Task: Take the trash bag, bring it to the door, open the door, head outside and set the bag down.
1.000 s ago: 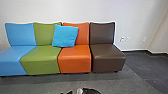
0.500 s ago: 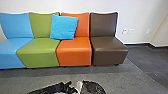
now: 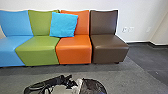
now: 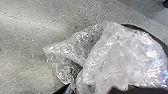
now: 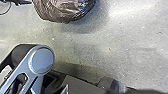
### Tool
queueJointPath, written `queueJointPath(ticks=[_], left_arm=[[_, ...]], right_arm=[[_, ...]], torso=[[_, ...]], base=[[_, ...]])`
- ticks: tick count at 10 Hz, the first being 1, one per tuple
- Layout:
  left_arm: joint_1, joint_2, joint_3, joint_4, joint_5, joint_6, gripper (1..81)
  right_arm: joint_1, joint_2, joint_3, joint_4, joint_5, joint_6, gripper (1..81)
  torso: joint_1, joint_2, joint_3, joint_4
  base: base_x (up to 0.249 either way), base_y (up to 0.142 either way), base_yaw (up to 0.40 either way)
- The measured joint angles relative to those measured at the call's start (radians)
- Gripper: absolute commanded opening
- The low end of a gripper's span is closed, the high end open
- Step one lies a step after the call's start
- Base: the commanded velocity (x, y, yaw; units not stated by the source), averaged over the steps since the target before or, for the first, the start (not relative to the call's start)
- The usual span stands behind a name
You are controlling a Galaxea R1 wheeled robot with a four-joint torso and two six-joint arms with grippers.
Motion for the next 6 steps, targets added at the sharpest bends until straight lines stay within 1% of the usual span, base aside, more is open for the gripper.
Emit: queueJointPath(ticks=[1,2,4,5,6], left_arm=[[0.0,0.013,0.0,0.0,0.013,0.0,81.1],[-0.01,0.021,0.003,-0.003,0.013,0.0,81.1],[-0.038,0.029,0.005,-0.004,0.013,0.0,81.1],[-0.055,0.032,0.005,-0.004,0.025,0.0,81.1],[-0.101,0.032,0.006,-0.003,0.031,0.0,81.1]], right_arm=[[0.001,0.015,0.0,0.001,0.005,0.0,81.1],[0.001,0.016,0.001,0.002,0.008,0.0,81.1],[0.001,0.021,0.001,0.003,0.005,0.0,81.1],[0.005,0.032,0.001,0.003,0.009,0.0,81.1],[0.006,0.032,0.0,0.003,0.008,0.0,81.1]], torso=[[0.004,-0.006,-0.004,0.0],[0.008,-0.014,-0.018,0.0],[0.011,-0.015,-0.064,0.0],[0.012,-0.015,-0.071,0.0],[0.012,-0.014,-0.076,0.0]], base=[[0.0,0.0,0.0],[0.0,0.0,0.0],[0.0,0.0,0.0],[0.0,0.0,0.0],[0.0,0.0,0.0]])
